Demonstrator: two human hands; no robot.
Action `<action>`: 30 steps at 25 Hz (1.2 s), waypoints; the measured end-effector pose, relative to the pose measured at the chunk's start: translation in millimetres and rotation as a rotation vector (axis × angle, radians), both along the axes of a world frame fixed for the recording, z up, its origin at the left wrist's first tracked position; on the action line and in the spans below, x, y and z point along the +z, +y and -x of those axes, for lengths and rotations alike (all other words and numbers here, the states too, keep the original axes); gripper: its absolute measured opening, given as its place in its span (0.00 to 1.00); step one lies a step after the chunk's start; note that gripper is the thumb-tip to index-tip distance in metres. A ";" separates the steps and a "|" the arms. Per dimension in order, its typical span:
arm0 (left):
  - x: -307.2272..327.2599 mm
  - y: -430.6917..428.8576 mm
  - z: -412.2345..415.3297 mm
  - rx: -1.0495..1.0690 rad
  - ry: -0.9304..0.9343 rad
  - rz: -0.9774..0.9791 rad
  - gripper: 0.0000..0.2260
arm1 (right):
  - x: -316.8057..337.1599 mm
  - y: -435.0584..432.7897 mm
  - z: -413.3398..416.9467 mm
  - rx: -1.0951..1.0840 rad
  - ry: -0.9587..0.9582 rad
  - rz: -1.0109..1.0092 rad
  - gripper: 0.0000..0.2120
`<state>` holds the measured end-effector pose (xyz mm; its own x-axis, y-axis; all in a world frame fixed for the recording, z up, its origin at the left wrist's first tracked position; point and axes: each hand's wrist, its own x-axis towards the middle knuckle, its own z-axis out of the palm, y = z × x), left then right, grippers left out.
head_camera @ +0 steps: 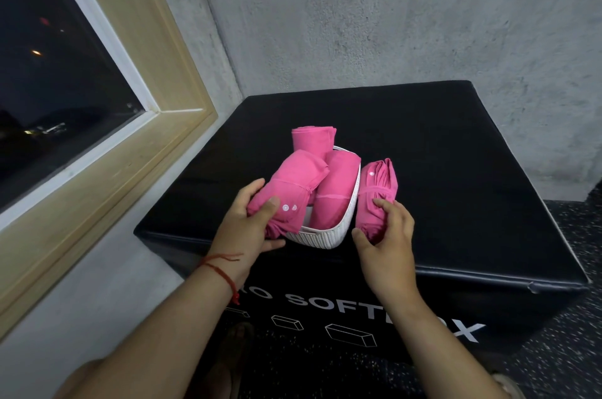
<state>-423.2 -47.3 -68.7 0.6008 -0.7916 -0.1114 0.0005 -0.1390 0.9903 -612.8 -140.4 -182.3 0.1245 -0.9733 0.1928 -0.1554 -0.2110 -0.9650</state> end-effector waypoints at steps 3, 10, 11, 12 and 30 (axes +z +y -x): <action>-6.0 5.2 2.0 -0.047 0.017 0.127 0.17 | 0.2 -0.1 1.8 0.017 0.036 0.010 0.31; -10.8 15.2 5.6 0.100 0.075 0.125 0.13 | 34.8 25.7 -16.8 0.010 0.202 0.537 0.12; -11.8 16.8 6.4 0.126 -0.045 0.125 0.11 | 41.1 30.0 -20.3 0.071 0.120 0.577 0.10; -12.7 19.4 6.8 0.126 -0.192 0.126 0.09 | 46.8 33.4 -23.8 0.126 0.089 0.593 0.10; -9.7 33.4 -11.3 -0.072 -0.764 0.143 0.16 | 44.6 27.9 -66.4 0.094 -0.060 0.303 0.11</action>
<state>-411.9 -13.9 -78.4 0.4167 -0.8067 0.4190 -0.6931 0.0162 0.7206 -546.4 -112.5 -137.8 0.1905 -0.8553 0.4819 -0.0665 -0.5010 -0.8629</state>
